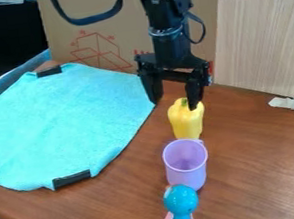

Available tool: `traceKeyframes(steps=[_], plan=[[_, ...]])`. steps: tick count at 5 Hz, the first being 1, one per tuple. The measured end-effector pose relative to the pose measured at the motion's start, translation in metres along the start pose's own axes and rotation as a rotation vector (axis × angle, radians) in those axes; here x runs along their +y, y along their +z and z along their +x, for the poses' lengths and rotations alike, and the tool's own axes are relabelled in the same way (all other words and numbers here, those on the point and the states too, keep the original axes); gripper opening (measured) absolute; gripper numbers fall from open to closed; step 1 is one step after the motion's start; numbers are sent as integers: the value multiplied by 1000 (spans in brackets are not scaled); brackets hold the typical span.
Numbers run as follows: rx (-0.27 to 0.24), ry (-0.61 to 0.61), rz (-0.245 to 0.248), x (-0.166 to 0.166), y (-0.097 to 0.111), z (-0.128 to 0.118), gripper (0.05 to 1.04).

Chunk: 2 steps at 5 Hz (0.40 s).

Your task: Put the yellow bell pepper on the top right edge of the towel

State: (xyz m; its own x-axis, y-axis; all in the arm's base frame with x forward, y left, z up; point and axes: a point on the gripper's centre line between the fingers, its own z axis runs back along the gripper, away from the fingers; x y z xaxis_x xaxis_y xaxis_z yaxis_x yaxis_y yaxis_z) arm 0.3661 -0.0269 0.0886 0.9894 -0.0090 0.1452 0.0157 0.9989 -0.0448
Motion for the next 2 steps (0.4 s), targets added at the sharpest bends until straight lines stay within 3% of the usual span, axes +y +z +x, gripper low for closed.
traceKeyframes(steps=[1,2], plan=[[-1,4,2,-1,-3,-2,932],[-12,23,-1,-2,-9,-4,677]])
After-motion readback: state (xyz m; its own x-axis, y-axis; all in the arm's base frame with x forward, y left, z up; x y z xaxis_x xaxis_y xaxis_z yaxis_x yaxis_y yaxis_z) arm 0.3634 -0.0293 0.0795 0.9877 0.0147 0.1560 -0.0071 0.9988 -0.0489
